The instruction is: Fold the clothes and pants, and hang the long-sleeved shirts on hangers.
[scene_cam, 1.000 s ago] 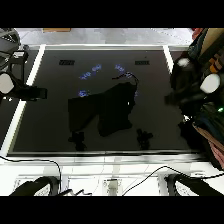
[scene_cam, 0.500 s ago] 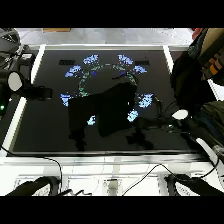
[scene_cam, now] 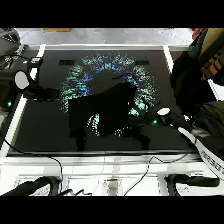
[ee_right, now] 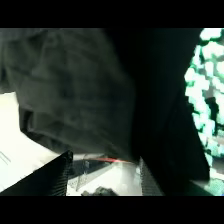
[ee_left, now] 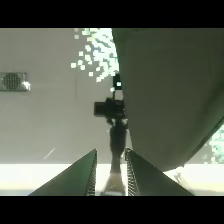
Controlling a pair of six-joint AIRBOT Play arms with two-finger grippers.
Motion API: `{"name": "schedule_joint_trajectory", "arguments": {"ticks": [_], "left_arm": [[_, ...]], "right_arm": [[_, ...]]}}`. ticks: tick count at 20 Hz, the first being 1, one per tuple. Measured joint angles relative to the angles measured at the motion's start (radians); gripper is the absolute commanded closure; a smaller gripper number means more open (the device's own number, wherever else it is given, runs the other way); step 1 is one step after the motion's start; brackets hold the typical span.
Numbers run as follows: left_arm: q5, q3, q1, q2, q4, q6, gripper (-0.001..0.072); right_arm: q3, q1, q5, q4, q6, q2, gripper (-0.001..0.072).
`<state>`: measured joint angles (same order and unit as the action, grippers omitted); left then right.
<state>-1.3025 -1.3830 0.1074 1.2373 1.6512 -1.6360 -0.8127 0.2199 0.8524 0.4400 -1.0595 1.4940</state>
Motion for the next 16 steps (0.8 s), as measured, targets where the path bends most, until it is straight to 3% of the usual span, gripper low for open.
{"name": "schedule_joint_trajectory", "arguments": {"ticks": [2, 3, 9, 13, 16], "left_arm": [[0.0, 0.0, 0.0, 0.005, -0.004, 0.0, 0.0478], [0.0, 0.0, 0.0, 0.008, -0.005, 0.0, 0.0478], [0.002, 0.0, 0.0, 0.02, -0.009, 0.0, 0.0478], [0.003, 0.0, 0.0, 0.023, -0.011, 0.0, 0.0478], [0.003, 0.003, 0.0, 0.024, -0.011, 0.0, 0.0491]], "right_arm": [[-0.038, 0.002, 0.019, -0.008, -0.008, 0.057, 0.0264], [-0.051, 0.003, 0.027, -0.008, -0.014, 0.082, 0.0311], [-0.121, 0.004, 0.101, -0.035, 0.002, 0.153, 0.0338], [-0.218, 0.004, 0.213, -0.058, 0.071, 0.161, 0.0689], [-0.29, 0.004, 0.267, -0.055, 0.095, 0.163, 0.0691]]}}
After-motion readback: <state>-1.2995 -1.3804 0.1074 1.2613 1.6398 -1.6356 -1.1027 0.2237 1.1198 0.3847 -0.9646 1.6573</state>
